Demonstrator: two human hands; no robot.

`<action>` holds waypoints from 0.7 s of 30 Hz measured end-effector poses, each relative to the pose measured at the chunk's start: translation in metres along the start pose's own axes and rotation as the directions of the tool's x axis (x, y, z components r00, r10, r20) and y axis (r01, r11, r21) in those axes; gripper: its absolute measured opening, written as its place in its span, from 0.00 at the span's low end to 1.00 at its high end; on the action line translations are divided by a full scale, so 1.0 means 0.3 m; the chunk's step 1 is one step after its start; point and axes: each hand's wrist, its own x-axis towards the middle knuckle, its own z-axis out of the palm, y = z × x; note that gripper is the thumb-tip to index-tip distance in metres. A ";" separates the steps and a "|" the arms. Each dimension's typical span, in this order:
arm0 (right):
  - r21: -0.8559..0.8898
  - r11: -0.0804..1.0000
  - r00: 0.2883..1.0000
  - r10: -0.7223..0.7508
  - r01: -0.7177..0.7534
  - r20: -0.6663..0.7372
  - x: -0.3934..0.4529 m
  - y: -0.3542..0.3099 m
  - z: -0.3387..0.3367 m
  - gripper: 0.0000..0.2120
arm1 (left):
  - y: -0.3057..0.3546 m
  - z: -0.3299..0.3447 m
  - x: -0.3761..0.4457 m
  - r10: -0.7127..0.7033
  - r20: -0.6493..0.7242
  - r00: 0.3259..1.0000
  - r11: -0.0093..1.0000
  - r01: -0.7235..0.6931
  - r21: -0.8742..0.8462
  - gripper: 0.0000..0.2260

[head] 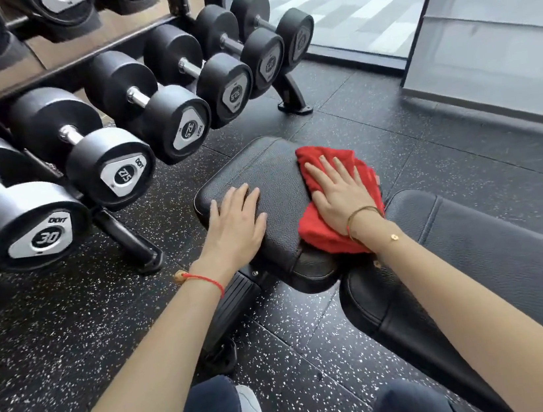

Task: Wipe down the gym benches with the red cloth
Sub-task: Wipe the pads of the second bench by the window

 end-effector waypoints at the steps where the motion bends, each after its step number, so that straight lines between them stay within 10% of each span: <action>1: -0.001 0.999 0.999 0.034 -0.034 0.007 0.051 -0.003 -0.005 0.27 | -0.001 -0.001 0.001 -0.001 0.003 1.000 1.000 0.001 -0.002 0.25; 12: -0.010 0.963 0.960 -0.270 0.271 0.076 -0.062 -0.026 -0.013 0.29 | 0.003 0.009 0.020 -0.012 -0.006 1.000 1.000 0.012 -0.029 0.24; 21: -0.008 1.000 1.000 0.012 -0.012 0.027 0.091 0.004 -0.015 0.26 | -0.005 0.045 0.012 0.008 -0.031 0.999 0.998 -0.006 0.062 0.25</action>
